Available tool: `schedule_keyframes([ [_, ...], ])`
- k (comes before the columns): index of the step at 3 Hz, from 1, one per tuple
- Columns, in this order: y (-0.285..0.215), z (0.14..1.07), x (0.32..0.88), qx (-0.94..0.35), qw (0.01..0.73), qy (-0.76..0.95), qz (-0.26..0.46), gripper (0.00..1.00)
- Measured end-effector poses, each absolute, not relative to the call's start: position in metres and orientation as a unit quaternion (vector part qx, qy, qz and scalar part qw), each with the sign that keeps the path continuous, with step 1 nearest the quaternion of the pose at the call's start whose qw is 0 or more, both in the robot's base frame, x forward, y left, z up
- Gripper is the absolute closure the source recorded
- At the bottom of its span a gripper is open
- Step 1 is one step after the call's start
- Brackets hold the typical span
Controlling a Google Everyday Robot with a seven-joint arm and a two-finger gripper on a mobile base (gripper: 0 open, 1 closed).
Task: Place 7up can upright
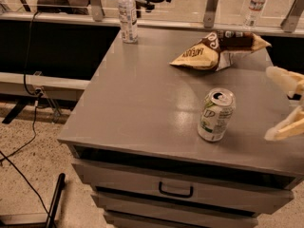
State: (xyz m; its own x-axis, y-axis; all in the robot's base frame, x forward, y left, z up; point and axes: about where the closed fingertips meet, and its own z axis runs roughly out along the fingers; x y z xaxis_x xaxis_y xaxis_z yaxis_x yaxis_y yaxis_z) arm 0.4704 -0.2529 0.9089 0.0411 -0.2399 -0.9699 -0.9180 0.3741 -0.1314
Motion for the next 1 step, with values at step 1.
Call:
schedule_keyframes([
  [1,-0.2628,0.9095,0.4717,-0.469,0.548,0.627,0.295,0.00],
])
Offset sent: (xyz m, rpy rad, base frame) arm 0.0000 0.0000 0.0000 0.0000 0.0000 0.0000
